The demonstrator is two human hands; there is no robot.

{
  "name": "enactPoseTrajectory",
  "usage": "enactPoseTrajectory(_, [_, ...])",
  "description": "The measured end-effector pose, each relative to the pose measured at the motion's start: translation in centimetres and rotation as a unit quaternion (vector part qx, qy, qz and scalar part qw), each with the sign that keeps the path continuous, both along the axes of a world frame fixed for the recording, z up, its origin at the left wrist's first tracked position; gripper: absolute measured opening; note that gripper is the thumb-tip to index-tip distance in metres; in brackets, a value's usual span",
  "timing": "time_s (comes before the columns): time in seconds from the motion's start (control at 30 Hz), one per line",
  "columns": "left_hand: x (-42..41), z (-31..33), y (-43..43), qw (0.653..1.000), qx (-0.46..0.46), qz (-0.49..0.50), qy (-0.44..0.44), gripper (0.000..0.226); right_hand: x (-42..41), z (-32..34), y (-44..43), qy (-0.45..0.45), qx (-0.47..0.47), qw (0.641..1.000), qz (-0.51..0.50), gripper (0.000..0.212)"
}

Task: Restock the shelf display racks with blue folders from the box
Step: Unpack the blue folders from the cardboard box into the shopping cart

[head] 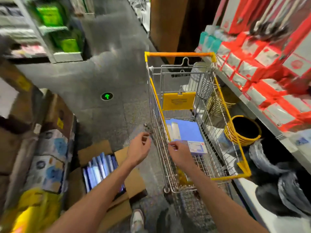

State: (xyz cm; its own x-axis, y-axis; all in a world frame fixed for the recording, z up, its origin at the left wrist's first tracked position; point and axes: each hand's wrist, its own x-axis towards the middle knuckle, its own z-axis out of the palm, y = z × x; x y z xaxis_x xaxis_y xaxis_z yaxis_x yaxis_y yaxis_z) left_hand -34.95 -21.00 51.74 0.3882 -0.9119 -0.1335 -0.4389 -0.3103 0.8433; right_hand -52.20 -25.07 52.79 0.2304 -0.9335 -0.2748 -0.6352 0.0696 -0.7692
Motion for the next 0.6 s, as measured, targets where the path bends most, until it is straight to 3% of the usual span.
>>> enactPoseTrajectory(0.13, [1.1,-0.7,6.4,0.999,0.02,0.028,-0.016,0.025,1.9,-1.5,4.2,-0.023,0.046,0.998,0.026,0.017])
enactPoseTrajectory(0.4, [4.7,-4.3,17.3,0.992,0.102,0.069,-0.021,0.023,5.4,-4.3,12.5,-0.061,0.153,0.984,0.066,0.03])
enactPoseTrajectory(0.6, [9.6,-6.6,20.7,0.985,0.134,0.109,-0.001,0.027,9.7,-6.2,14.8,-0.046,0.203,0.974,0.086,0.029])
